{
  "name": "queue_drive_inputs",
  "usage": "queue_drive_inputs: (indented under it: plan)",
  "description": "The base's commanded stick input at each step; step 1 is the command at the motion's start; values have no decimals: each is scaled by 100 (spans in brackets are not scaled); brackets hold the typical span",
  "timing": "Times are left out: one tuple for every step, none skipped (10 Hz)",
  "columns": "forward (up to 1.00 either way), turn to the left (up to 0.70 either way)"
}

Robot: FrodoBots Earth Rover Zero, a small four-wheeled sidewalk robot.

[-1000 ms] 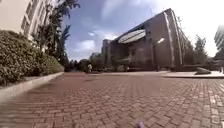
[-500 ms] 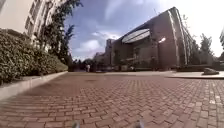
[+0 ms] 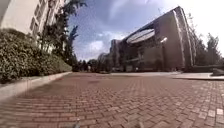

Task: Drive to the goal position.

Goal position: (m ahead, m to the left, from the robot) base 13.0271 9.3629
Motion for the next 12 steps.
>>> queue_drive_inputs:
  plan:
    - [70, 14]
    - [70, 14]
    - [70, 14]
    - [70, 14]
    - [70, 14]
    - [70, 14]
    - [70, 14]
    - [70, 14]
    - [70, 14]
    - [70, 14]
    - [70, 14]
    - [70, 14]
